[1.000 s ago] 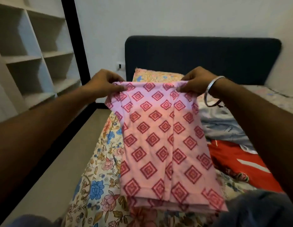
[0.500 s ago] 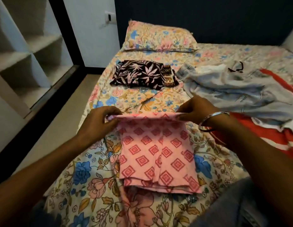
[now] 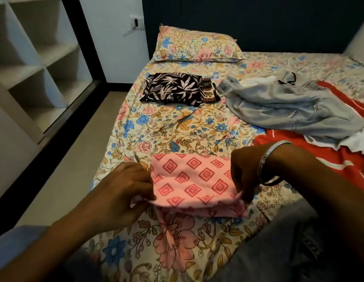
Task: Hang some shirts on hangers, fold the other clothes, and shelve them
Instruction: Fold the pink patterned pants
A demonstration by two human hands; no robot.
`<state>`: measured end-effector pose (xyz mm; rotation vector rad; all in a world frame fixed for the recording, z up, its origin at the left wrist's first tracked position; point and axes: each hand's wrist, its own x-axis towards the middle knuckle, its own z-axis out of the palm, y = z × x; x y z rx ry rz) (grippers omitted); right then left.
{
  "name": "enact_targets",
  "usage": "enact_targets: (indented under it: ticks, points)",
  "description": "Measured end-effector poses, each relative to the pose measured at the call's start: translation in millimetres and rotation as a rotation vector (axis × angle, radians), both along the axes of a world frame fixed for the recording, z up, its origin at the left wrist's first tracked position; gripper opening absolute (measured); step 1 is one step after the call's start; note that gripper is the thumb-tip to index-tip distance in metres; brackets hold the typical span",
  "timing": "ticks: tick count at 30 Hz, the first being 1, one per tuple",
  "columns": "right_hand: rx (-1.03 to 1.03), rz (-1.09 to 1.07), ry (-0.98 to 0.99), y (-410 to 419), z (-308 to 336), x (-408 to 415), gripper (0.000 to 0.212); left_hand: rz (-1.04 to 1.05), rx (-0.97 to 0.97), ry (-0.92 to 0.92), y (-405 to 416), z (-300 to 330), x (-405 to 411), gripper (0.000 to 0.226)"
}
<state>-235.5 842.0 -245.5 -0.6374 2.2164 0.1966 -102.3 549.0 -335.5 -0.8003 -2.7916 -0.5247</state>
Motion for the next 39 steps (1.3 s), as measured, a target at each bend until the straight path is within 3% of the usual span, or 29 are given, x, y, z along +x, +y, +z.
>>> enact_targets:
  ticks: [3, 6, 9, 11, 15, 18, 21, 26, 28, 31, 35, 37, 39]
  points:
    - [0.042, -0.015, -0.073, 5, -8, 2, 0.022, -0.026, -0.035, -0.027, 1, -4, 3, 0.013]
    - [-0.075, -0.084, -0.062, 11, -18, -10, 0.033, -0.016, 0.013, -0.019, 10, -8, 3, 0.040]
    - [-0.378, -0.189, 0.297, 5, -30, -27, 0.032, 0.077, 0.111, 0.073, 36, -3, -13, 0.046]
    - [-0.524, -0.225, 0.395, -10, -47, -38, 0.033, 0.223, 0.053, 0.032, 55, -2, -35, 0.058]
    - [-0.444, -0.146, 0.209, -33, -83, -52, 0.042, 0.356, -0.186, -0.271, 75, -36, -71, 0.072]
    - [-0.465, -0.193, 0.185, -28, -90, -61, 0.025, 0.378, -0.100, -0.289, 72, -62, -72, 0.074]
    - [-0.483, -0.173, 0.166, -23, -78, -71, 0.022, 0.409, -0.046, -0.239, 62, -65, -73, 0.079]
    - [-0.570, -0.214, 0.202, -21, -67, -86, 0.026, 0.493, 0.169, -0.199, 55, -53, -95, 0.050]
    - [-0.483, -0.270, 0.113, -10, -72, -86, 0.036, 0.494, 0.185, -0.286, 49, -47, -99, 0.040]
    - [-0.395, -0.369, -0.070, 7, -70, -86, 0.046, 0.475, 0.411, -0.477, 33, -28, -100, 0.025]
    - [-0.673, -0.527, -0.245, 15, -52, -82, 0.040, 0.391, 0.719, -0.703, 9, -13, -91, 0.025]
    - [-0.884, -0.720, -0.341, 12, -54, -77, 0.046, 0.383, 0.936, -0.725, 3, -15, -87, 0.028]
    - [-0.949, -0.906, -0.410, 11, -70, -74, 0.057, 0.439, 1.098, -0.763, 1, -19, -85, 0.035]
